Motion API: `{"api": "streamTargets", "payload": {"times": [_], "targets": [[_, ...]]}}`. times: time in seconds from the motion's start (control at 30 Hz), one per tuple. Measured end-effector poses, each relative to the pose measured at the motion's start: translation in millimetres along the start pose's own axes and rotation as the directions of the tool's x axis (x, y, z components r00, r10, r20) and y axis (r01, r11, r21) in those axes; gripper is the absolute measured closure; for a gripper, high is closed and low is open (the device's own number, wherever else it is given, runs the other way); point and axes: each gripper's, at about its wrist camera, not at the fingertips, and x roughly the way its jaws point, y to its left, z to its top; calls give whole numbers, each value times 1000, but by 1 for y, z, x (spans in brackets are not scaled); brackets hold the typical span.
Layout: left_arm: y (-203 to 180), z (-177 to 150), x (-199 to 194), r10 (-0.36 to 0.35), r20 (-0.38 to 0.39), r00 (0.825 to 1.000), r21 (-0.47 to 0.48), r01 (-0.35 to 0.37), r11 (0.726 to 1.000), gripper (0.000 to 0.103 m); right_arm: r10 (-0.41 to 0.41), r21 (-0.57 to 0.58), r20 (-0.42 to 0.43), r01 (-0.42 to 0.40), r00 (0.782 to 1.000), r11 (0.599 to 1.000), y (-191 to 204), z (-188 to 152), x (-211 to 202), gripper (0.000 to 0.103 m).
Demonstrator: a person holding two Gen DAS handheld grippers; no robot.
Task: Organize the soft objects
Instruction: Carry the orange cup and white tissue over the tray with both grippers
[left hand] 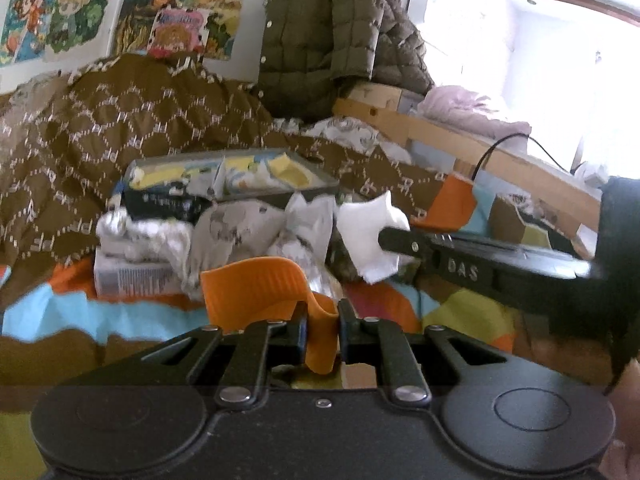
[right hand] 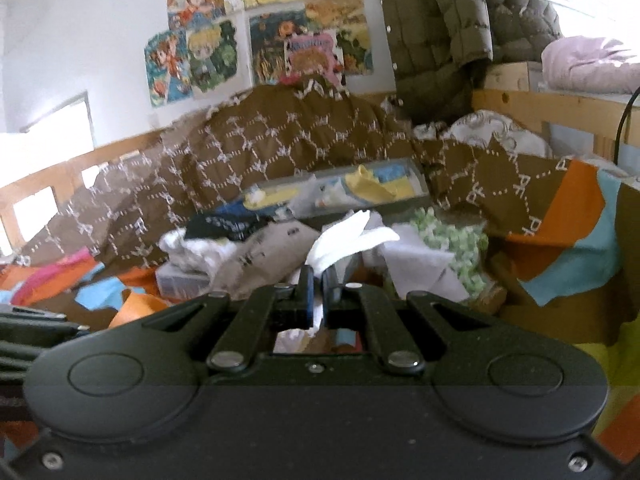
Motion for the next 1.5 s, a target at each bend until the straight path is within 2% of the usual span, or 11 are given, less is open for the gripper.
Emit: {"api": "streamTargets", "payload": {"times": [0.37, 0.47, 0.63, 0.8, 0.97, 1.13, 1.3, 1.5], "targets": [[7, 54, 15, -22, 76, 997, 99, 15, 995, 88, 18, -30, 99, -15, 995, 999, -1, 15, -13, 103], [14, 69, 24, -38, 67, 997, 116, 30, 993, 88, 13, -50, 110, -8, 994, 999, 1, 25, -7, 103], [36, 98, 49, -51, 50, 997, 152, 43, 987, 87, 39, -111, 122, -26, 992, 993, 3, 52, 24, 103], [62, 133, 78, -19, 60, 998, 193, 7, 981, 87, 87, -185, 126, -63, 988, 981, 5, 97, 81, 103], [91, 165, 112, 41, 58, 997, 240, -54, 969, 87, 124, -213, 53, -110, 991, 971, 3, 130, 146, 103], [112, 182, 159, 81, 62, 995, 220, -93, 971, 87, 123, -218, -43, -129, 992, 967, 2, 143, 196, 103], [125, 186, 207, 83, 42, 996, 190, -89, 978, 87, 86, -191, -94, -103, 992, 976, -5, 144, 225, 103], [125, 179, 252, 53, 2, 999, 173, -52, 984, 87, 49, -151, -176, -76, 983, 986, -25, 134, 258, 103]]}}
